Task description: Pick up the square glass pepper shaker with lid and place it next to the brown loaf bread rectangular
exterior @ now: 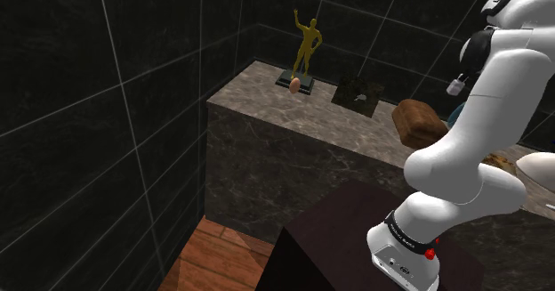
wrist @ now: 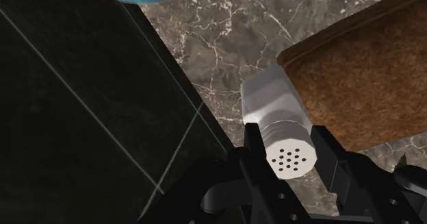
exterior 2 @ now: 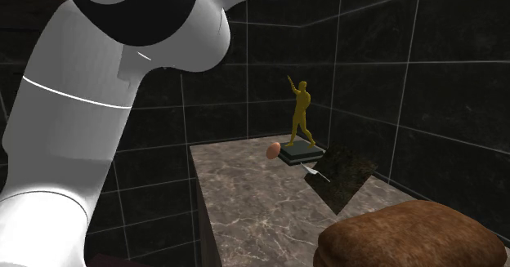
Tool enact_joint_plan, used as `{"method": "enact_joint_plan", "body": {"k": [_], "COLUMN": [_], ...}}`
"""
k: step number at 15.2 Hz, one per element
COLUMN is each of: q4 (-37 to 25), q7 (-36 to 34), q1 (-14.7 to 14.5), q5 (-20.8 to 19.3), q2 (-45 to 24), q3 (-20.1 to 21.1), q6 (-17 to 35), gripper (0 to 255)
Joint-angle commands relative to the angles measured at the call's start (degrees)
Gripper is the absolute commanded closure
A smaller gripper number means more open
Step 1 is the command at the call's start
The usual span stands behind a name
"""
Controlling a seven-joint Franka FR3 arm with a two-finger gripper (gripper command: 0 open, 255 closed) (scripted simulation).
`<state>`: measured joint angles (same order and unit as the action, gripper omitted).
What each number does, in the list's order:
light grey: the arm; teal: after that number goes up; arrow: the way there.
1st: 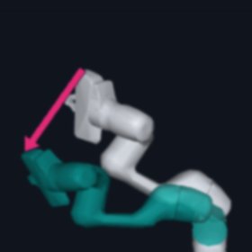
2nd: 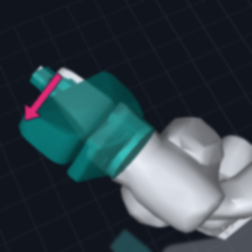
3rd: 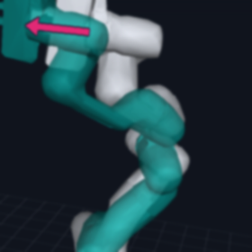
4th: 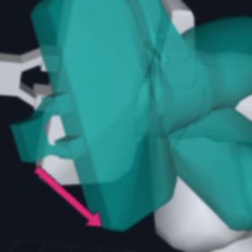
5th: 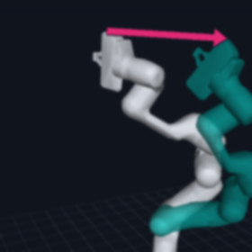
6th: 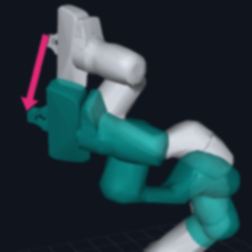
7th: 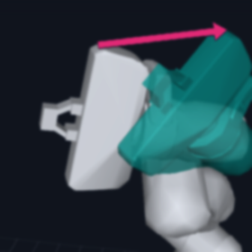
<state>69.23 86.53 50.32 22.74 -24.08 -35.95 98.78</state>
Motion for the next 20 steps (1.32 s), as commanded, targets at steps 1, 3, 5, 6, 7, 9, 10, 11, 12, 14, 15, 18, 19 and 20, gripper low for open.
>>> {"method": "enact_joint_plan", "body": {"k": [1, 3, 5, 6, 7, 9, 10, 11, 12, 14, 15, 18, 19, 20], "q4": [-7.18, -17.66, -14.13, -12.55, -11.06, -8.33, -7.06, -5.85, -4.69, -2.52, -1.50, 1.34, 2.22, 3.06], "q7": [1.99, 3.23, 3.74, 3.99, 4.24, 4.69, 4.90, 5.11, 5.31, 5.71, 5.91, 6.49, 6.68, 6.87], "q1": [4.61, 10.89, 9.78, 9.26, 8.77, 7.90, 7.52, 7.17, 6.84, 6.25, 5.98, 5.30, 5.10, 4.92], "q5": [2.81, 6.04, 5.45, 5.27, 5.12, 4.88, 4.79, 4.72, 4.66, 4.59, 4.58, 4.62, 4.66, 4.71], "q2": [-4.61, -10.98, -9.88, -9.44, -9.05, -8.40, -8.12, -7.88, -7.67, -7.32, -7.18, -6.90, -6.84, -6.80], "q3": [0.34, 1.34, 1.31, 1.22, 1.12, 0.98, 0.93, 0.89, 0.86, 0.82, 0.81, 0.83, 0.84, 0.87], "q6": [-3.31, -7.70, -5.41, -4.35, -3.33, -1.38, -0.45, 0.46, 1.35, 3.07, 3.91, 6.32, 7.10, 7.86], "gripper": [255, 255, 255, 255, 255, 255, 255, 255, 255, 255, 255, 255, 255, 255]}}
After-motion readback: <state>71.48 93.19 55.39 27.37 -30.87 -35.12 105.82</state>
